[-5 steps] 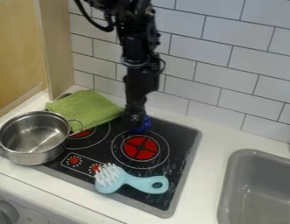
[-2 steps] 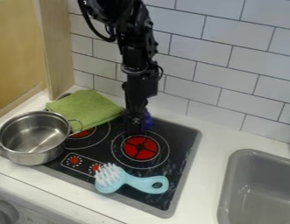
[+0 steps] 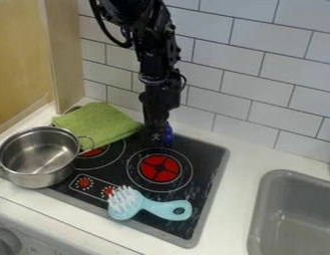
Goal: Put the blue object in the lower right corner
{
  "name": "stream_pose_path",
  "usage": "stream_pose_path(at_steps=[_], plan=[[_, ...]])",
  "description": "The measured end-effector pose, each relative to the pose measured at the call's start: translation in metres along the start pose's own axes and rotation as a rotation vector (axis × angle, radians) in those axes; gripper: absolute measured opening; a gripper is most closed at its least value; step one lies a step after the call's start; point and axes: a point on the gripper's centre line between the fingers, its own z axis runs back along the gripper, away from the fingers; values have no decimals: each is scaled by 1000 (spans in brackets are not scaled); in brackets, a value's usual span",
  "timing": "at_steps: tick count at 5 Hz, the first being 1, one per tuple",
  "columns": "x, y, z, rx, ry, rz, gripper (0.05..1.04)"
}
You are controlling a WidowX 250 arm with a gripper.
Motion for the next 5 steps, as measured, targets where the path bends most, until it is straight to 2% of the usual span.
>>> stream_pose_path(at_steps=[1, 2, 4, 5], plan=[[-2, -4, 0, -8, 14, 0, 757], [-2, -19, 15, -9, 16, -13, 757], [7, -44, 67, 70, -53, -68, 756], [15, -71, 79, 79, -79, -133, 757]])
